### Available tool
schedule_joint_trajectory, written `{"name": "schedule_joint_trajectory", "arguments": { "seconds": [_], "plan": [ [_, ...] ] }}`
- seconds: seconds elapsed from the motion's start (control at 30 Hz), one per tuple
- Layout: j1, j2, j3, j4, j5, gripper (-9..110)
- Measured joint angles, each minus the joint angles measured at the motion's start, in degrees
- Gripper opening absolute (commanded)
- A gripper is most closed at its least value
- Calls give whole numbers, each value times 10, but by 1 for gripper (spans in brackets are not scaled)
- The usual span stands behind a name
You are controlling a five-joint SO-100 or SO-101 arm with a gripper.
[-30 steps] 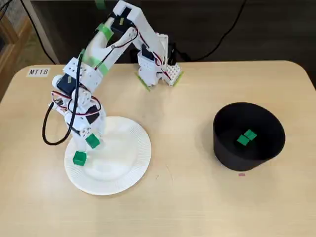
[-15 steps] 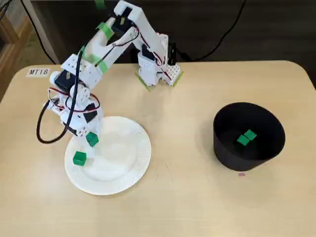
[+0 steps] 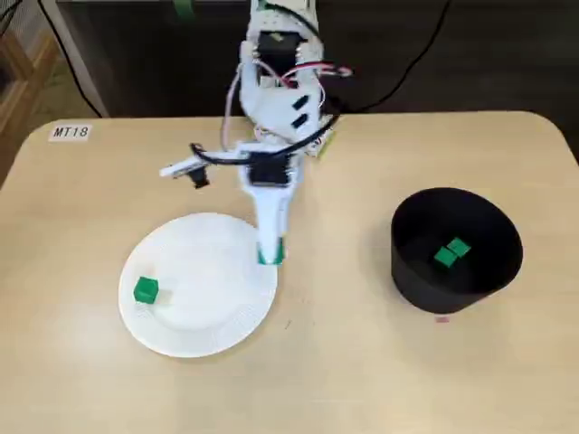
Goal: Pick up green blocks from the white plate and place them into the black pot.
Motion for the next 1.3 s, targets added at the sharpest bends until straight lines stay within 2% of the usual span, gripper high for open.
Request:
{"name": "schedule_joint_trajectory", "arguments": {
  "seconds": [0.3, 0.6, 0.77, 0.87, 0.97, 1.2, 1.23, 1.3],
  "plan": [
    [-200, 15, 94, -134, -54, -2],
    [-218, 15, 191, -234, -69, -2],
    [-211, 15, 192, -234, -83, 24],
    [-205, 21, 193, -216, -88, 32],
    [-199, 32, 193, -191, -97, 35],
    [-198, 33, 193, -177, -107, 30],
    [-198, 33, 193, -177, -109, 26],
    [-198, 33, 193, -177, -111, 4]
  ]
}}
